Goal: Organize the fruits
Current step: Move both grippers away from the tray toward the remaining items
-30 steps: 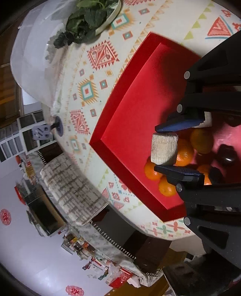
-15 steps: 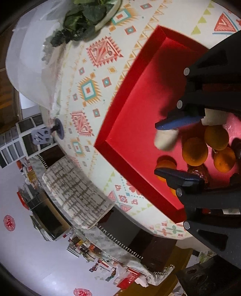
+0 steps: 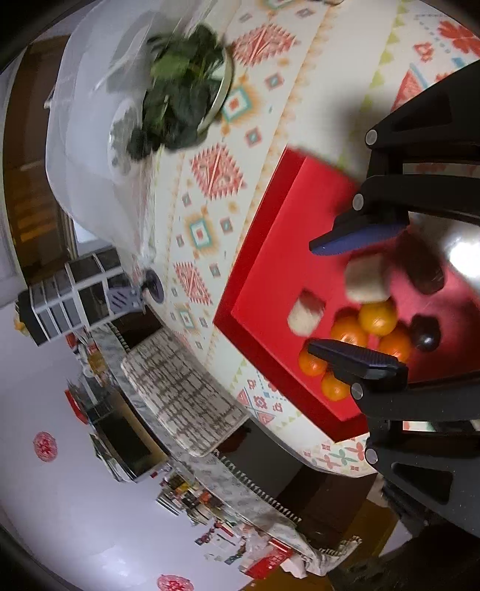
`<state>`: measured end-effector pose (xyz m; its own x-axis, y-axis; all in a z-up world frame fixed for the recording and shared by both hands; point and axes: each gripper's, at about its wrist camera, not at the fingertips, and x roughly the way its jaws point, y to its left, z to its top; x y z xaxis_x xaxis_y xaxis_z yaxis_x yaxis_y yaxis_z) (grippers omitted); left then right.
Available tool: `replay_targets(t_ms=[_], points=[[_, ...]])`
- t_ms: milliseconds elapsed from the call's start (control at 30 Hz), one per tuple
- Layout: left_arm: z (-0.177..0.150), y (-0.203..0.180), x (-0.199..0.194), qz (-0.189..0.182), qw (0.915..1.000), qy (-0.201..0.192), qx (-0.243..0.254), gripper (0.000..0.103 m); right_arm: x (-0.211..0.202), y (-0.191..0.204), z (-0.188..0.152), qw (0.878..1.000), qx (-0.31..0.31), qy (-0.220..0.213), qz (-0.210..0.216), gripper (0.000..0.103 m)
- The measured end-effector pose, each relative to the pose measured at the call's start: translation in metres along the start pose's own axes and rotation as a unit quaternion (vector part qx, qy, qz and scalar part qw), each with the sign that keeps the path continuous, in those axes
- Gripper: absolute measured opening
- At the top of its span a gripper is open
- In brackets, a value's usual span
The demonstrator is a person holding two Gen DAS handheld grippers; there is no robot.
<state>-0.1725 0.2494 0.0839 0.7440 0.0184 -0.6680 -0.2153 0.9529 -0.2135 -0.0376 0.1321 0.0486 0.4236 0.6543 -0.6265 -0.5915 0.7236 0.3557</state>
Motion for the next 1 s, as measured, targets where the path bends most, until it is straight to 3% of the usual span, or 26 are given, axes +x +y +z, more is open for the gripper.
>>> replay_targets(t_ms=[267,533,733,867,1000], points=[[-0.007,-0.048,-0.012,0.041,0.9975,-0.018,0.055,0.087,-0.044,-0.036,-0.023,0.999,0.029,-0.023,-0.011,0.053],[-0.017,-0.093,-0.014,0.045,0.9941,-0.014,0.098,0.087,-0.081,-0.072,-0.046,0.997,0.051,-0.047,-0.021,0.057],[-0.021,-0.128,-0.007,0.039,0.9917,-0.005,0.122,0.087,-0.103,-0.107,-0.061,0.995,0.077,-0.055,-0.03,0.057],[-0.02,-0.145,0.0,0.016,0.9921,0.012,0.124,0.087,-0.123,-0.136,-0.071,0.993,0.093,-0.063,-0.042,0.057],[-0.017,-0.16,0.007,-0.01,0.992,0.019,0.124,0.087,-0.151,-0.181,-0.087,0.987,0.122,-0.068,-0.08,0.057]])
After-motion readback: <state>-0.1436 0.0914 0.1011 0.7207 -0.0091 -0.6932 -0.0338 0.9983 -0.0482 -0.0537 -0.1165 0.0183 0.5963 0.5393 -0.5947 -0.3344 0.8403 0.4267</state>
